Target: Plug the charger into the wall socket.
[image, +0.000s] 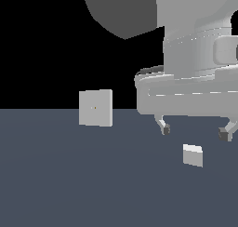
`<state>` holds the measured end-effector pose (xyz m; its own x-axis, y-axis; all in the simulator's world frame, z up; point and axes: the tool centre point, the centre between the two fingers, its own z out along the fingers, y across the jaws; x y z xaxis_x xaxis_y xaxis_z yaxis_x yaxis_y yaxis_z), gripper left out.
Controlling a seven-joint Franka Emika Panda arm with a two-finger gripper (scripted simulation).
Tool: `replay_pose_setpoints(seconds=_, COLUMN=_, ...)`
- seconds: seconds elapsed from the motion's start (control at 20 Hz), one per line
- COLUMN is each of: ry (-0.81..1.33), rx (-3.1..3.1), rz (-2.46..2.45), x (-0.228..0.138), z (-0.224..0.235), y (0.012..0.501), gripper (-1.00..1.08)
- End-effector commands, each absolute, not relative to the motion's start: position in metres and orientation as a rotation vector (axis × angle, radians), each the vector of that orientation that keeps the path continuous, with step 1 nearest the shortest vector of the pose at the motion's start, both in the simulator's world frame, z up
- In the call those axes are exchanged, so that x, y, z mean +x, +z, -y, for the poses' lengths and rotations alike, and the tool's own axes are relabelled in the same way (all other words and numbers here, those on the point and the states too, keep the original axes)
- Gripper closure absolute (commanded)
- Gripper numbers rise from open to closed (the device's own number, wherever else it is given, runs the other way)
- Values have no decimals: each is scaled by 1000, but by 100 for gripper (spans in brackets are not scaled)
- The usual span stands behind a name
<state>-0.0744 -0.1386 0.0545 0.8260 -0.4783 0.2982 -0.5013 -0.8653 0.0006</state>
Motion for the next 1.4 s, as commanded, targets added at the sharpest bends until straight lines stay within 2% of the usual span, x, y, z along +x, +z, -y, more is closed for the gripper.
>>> replay_pose_setpoints(seconds=0.0, ry=445, rx=2927, rz=788, x=-75, z=139, y=46, gripper=-92)
replay_pose_setpoints(seconds=0.6, ry=446, rx=2926, rz=791, x=-75, z=139, y=12, gripper=-92)
replay_pose_setpoints(seconds=0.65, ry=446, rx=2926, rz=791, x=-75, z=139, y=12, gripper=108)
replay_pose_setpoints(seconds=1.35, ry=448, rx=2927, rz=788, x=-74, z=135, y=13, gripper=108)
